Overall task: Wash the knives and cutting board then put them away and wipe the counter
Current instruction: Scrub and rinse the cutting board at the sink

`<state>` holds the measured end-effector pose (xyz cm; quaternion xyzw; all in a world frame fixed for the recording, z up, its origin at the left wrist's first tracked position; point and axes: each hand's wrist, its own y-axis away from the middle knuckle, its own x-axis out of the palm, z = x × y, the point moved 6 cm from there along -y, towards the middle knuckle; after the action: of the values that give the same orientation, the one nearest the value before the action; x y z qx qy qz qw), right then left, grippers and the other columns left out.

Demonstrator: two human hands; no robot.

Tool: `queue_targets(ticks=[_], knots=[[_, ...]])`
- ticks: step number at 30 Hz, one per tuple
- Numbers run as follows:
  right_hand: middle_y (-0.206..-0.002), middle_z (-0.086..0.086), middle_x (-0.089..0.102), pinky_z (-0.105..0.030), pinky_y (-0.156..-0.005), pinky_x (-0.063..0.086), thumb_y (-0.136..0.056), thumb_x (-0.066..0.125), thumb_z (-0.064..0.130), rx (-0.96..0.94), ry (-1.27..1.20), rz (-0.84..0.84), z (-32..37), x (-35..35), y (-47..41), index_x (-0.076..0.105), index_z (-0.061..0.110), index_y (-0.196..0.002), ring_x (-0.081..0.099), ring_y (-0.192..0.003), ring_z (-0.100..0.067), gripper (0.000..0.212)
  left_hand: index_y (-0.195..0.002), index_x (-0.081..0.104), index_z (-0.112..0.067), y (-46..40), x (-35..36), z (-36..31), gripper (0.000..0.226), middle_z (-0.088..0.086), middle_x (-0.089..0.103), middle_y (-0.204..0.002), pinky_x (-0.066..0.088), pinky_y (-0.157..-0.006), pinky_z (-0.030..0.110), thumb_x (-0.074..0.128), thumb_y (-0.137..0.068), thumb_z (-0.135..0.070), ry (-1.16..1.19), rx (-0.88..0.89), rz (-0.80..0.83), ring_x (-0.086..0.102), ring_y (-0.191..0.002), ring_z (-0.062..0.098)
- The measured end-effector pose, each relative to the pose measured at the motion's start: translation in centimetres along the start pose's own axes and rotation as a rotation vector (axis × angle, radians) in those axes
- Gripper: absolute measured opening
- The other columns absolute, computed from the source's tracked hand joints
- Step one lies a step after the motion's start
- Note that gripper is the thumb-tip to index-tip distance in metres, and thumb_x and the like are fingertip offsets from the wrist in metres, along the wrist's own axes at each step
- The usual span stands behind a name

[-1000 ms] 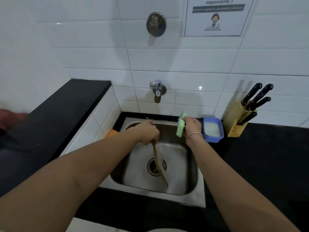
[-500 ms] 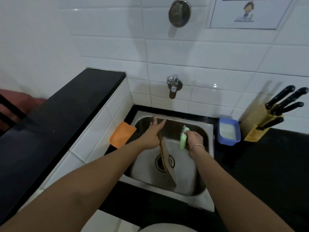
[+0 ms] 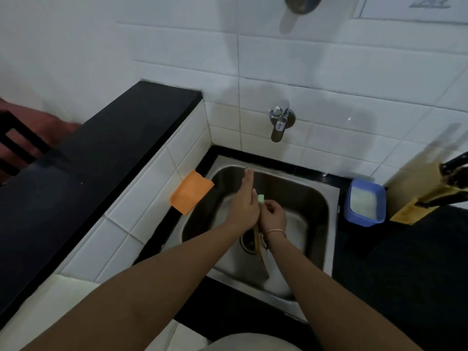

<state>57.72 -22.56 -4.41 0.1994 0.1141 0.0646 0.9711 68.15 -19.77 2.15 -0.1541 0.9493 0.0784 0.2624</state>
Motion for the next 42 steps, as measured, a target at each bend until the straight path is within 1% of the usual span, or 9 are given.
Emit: queue_targets(ticks=[3,7,11,16,23,26,30,37,42], knots=[[-0.094,-0.001,0.073,-0.041,-0.086,0.058,-0.091,0.063,0.033,0.104,0.04,-0.001,-0.6,0.1,-1.8,0.073,0.024,-0.098,0.068,-0.09,-0.02,0.016,-0.163,-0.004,-0.024,0.1,0.1,0.6,0.064,-0.004,-0.015,-0.17,0.026,-0.125,0.042,0.033,-0.111,-0.027,0.046,-0.065,-0.071,0.013,-0.157,0.021],[-0.088,-0.002,0.074,-0.037,-0.081,0.058,-0.087,0.062,0.022,0.087,0.027,0.024,2.2,2.1,-4.1,0.077,0.021,-0.09,0.068,-0.086,-0.022,0.015,-0.164,0.005,-0.018,-0.3,-0.3,1.5,0.059,-0.006,-0.009,-0.171,0.017,-0.127,0.043,0.028,-0.112,-0.034,0.054,-0.193,-0.113,-0.008,-0.157,0.017],[-0.084,0.0,0.073,-0.033,-0.074,0.055,-0.09,0.063,0.022,-0.073,0.002,0.019,3.0,3.4,-4.4,0.076,0.02,-0.089,0.067,-0.081,-0.018,0.014,-0.164,0.014,-0.017,-1.2,-1.3,2.1,0.056,-0.004,0.002,-0.172,0.019,-0.123,0.036,0.029,-0.112,-0.031,-0.051,-0.155,-0.142,-0.011,-0.157,0.015],[-0.1,-0.005,0.074,-0.035,-0.084,0.054,-0.09,0.06,0.023,0.125,0.128,-0.056,0.5,2.2,-7.0,0.076,0.018,-0.098,0.065,-0.09,-0.024,0.019,-0.163,0.018,-0.013,-1.4,-0.6,1.9,0.055,-0.001,0.008,-0.171,0.022,-0.124,0.038,0.031,-0.112,-0.03,-0.109,-0.048,-0.047,-0.009,-0.157,0.016],[-0.096,-0.001,0.076,-0.036,-0.089,0.057,-0.093,0.065,0.027,-0.051,-0.067,-0.065,3.7,3.3,-7.5,0.078,0.017,-0.096,0.069,-0.09,-0.016,0.016,-0.163,0.017,-0.012,-1.6,-1.0,1.7,0.057,0.0,0.008,-0.172,0.02,-0.119,0.034,0.028,-0.112,-0.034,-0.143,-0.021,-0.03,-0.007,-0.157,0.017],[-0.103,-0.004,0.075,-0.04,-0.093,0.056,-0.094,0.063,0.026,0.033,0.013,-0.05,-0.8,2.4,-5.5,0.076,0.018,-0.108,0.068,-0.094,-0.02,0.021,-0.162,0.016,-0.013,-1.3,-1.5,2.4,0.057,0.001,0.009,-0.171,0.02,-0.124,0.042,0.028,-0.111,-0.036,-0.132,-0.025,-0.025,-0.005,-0.157,0.017],[-0.12,-0.011,0.071,-0.026,-0.084,0.042,-0.095,0.063,0.025,0.176,0.228,0.015,-0.6,1.9,-6.6,0.072,0.013,-0.12,0.064,-0.108,-0.03,0.029,-0.163,0.015,-0.015,-1.1,-1.8,2.7,0.059,0.0,0.01,-0.171,0.022,-0.125,0.051,0.025,-0.111,-0.041,-0.155,-0.041,-0.014,-0.004,-0.158,0.018],[-0.098,0.005,0.072,-0.026,-0.085,0.05,-0.093,0.067,0.024,-0.165,-0.031,-0.036,5.7,3.2,-4.7,0.077,0.016,-0.106,0.065,-0.091,-0.011,0.018,-0.163,0.016,-0.017,-1.2,-1.8,2.3,0.055,-0.001,0.012,-0.171,0.02,-0.126,0.047,0.027,-0.112,-0.036,-0.138,-0.056,-0.028,-0.002,-0.158,0.019],[-0.108,-0.008,0.074,-0.034,-0.089,0.052,-0.093,0.065,0.03,0.116,0.172,0.001,-2.2,1.1,-4.0,0.076,0.013,-0.108,0.066,-0.101,-0.028,0.025,-0.163,0.018,-0.017,-1.0,-1.7,2.5,0.056,-0.003,0.014,-0.171,0.02,-0.126,0.048,0.025,-0.111,-0.038,-0.149,-0.046,-0.04,-0.001,-0.158,0.02]])
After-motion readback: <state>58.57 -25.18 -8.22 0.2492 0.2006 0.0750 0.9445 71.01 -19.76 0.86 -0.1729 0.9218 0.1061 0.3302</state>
